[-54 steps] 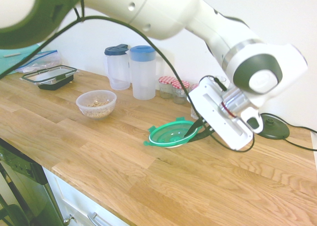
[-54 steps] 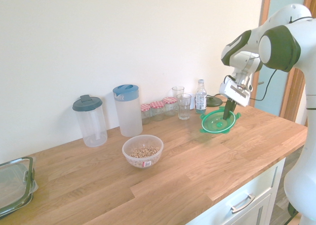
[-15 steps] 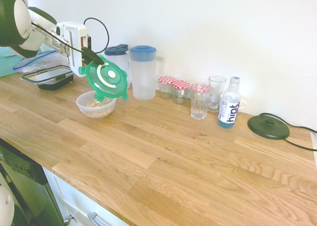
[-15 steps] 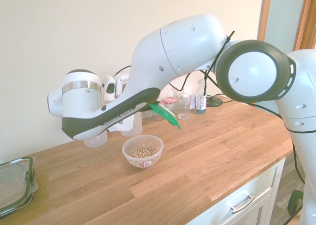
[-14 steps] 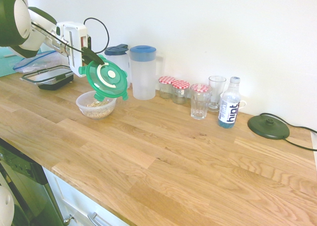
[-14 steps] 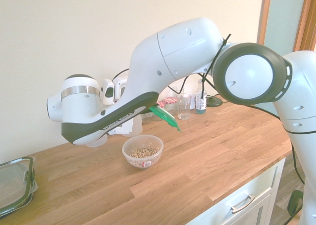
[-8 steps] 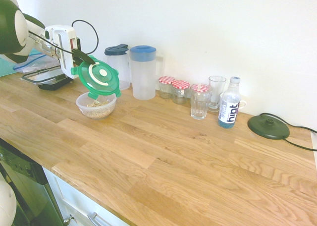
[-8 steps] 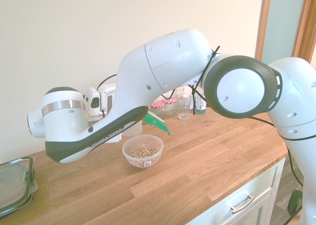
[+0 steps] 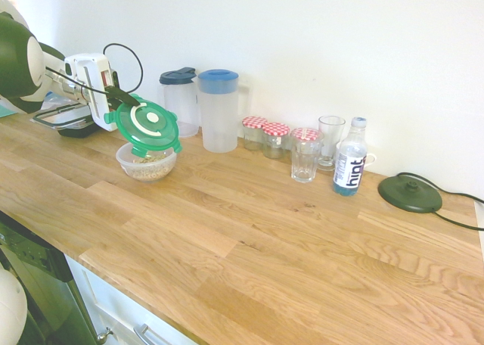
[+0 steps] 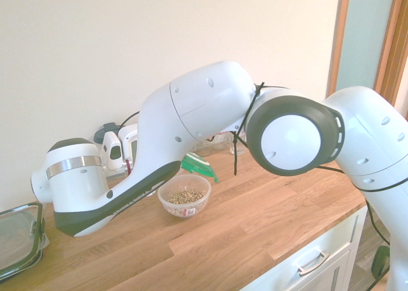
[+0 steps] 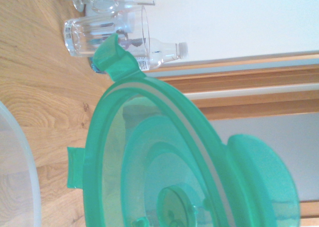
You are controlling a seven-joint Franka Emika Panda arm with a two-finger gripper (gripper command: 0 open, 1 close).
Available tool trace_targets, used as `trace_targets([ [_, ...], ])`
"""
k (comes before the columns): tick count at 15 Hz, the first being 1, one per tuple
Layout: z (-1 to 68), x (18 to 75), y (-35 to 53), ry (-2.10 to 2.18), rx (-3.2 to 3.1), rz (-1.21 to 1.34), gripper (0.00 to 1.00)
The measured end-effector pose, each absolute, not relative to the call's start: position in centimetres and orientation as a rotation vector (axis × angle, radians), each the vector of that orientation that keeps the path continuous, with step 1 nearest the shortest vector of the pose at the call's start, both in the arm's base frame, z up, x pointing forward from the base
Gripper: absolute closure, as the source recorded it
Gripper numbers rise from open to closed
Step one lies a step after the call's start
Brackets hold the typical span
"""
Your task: Cover the lid of food container
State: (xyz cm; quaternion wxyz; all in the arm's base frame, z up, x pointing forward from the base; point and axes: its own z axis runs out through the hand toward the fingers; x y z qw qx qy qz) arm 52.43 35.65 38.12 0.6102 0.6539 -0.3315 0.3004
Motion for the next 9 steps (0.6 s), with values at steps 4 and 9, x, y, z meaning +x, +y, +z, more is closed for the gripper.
trace_targets([
  [4,37.2,52.0,36.4,-0.748,1.504,0.704,1.0],
  [9,36.5,51.6,37.1,-0.736,1.506,0.715,1.0],
])
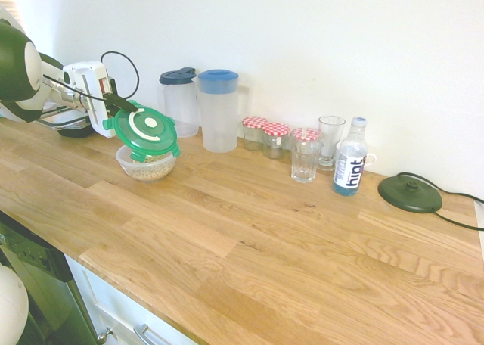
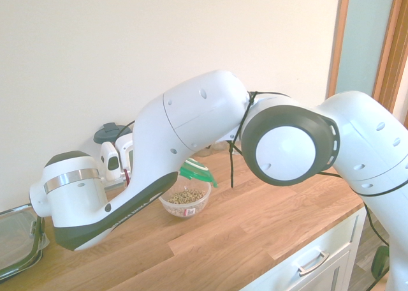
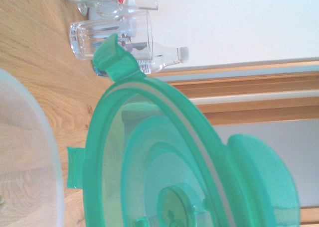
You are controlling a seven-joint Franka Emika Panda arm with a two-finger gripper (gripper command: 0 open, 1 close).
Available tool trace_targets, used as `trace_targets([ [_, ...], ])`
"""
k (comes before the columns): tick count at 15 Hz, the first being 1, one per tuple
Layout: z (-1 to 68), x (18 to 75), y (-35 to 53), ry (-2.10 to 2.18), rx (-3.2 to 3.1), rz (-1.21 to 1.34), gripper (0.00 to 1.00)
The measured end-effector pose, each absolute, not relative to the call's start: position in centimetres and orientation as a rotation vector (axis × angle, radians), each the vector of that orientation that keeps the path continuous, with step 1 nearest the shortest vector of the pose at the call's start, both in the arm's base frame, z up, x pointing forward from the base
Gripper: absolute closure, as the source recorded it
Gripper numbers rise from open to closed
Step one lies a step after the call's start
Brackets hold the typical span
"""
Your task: Cover the lid of food container
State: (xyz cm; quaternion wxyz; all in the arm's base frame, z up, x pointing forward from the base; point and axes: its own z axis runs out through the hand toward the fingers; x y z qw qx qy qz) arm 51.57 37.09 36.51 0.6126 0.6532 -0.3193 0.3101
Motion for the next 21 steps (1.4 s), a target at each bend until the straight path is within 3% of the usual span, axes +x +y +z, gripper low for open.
trace_targets([
  [5,35.5,51.4,37.6,-0.722,1.511,0.724,1.0],
  [6,35.3,51.4,37.8,-0.716,1.516,0.732,0.0],
  [21,33.9,49.8,42.8,-0.562,1.776,0.729,0.0],
])
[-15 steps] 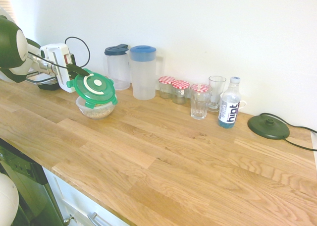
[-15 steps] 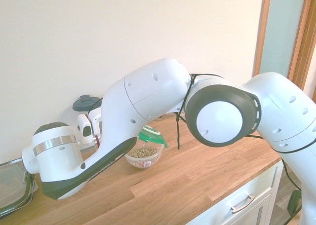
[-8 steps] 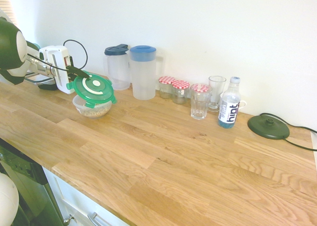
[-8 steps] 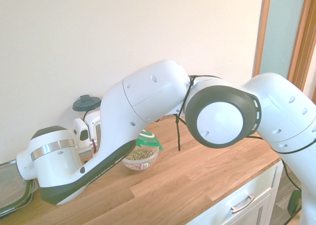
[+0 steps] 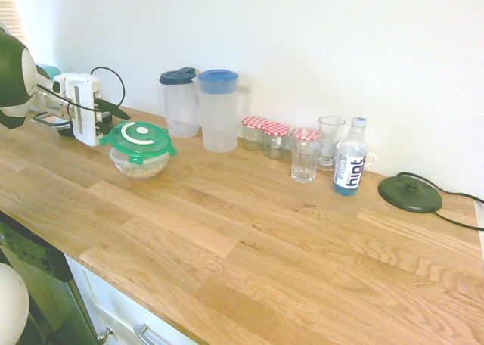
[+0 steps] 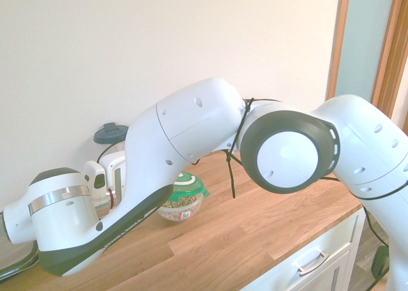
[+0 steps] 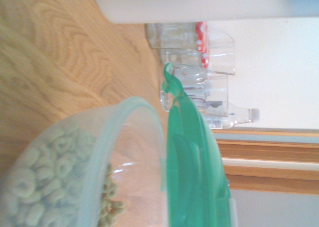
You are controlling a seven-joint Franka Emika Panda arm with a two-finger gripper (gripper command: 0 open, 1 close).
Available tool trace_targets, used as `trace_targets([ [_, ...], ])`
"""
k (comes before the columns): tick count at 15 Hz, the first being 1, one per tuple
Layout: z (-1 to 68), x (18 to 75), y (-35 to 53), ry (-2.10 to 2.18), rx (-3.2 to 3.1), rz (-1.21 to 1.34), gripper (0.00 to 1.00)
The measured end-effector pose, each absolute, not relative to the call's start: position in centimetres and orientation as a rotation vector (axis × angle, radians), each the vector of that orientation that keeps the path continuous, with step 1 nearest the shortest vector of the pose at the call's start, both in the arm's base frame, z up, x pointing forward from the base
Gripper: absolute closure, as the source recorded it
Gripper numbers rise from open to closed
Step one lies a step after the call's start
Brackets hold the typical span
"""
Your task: Cover the lid of food container
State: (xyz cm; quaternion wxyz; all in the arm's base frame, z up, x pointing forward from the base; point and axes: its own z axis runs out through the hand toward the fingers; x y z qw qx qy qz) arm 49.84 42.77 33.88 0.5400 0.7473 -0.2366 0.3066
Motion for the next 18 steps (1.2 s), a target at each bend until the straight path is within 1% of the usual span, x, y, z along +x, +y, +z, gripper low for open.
trace_targets([
  [7,37.8,48.9,45.5,-0.568,1.958,0.616,0.0],
  [9,39.3,48.0,46.5,-0.567,2.057,0.525,0.0],
  [12,44.7,46.2,46.7,-0.552,2.216,0.394,0.0],
  [15,51.6,46.7,41.6,-0.547,2.4,0.267,0.0],
  [18,55.2,49.1,34.2,-0.56,2.602,0.142,0.0],
])
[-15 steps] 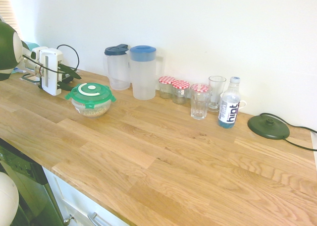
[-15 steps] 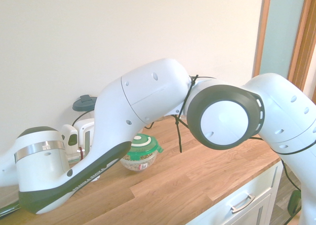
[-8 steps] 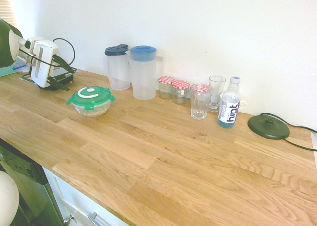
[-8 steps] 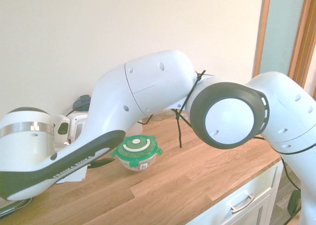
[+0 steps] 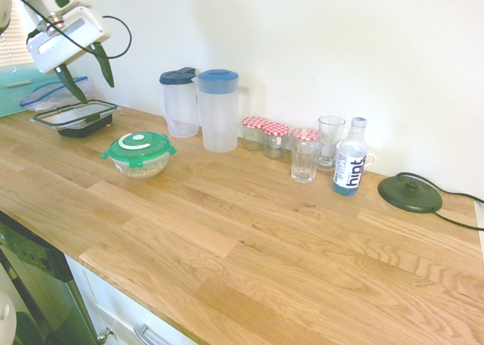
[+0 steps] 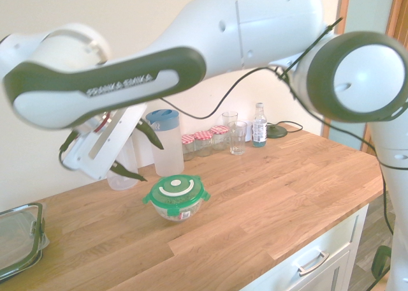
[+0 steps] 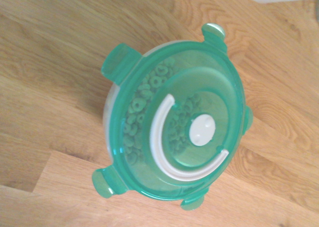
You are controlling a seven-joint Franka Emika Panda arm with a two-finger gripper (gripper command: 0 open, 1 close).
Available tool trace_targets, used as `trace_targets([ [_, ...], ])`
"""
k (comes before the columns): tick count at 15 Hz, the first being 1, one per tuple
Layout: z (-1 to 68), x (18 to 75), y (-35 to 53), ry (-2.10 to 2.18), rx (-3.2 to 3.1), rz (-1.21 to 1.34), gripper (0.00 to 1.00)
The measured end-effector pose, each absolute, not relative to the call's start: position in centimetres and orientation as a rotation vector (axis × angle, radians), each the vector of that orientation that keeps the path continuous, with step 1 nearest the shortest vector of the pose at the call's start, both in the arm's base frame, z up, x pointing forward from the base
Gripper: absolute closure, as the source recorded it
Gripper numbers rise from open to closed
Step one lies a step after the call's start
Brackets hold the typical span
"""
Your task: Cover the lid of food container
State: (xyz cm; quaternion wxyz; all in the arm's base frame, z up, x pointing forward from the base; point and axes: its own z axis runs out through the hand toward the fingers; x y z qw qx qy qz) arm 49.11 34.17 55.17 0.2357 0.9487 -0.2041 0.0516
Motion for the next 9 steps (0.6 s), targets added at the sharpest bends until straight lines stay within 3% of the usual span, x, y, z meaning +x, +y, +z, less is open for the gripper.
trace_targets([
  [5,57.7,50.4,21.3,-0.614,2.906,-0.027,0.0],
  [9,57.3,48.0,9.7,-0.728,2.895,-0.06,0.0],
])
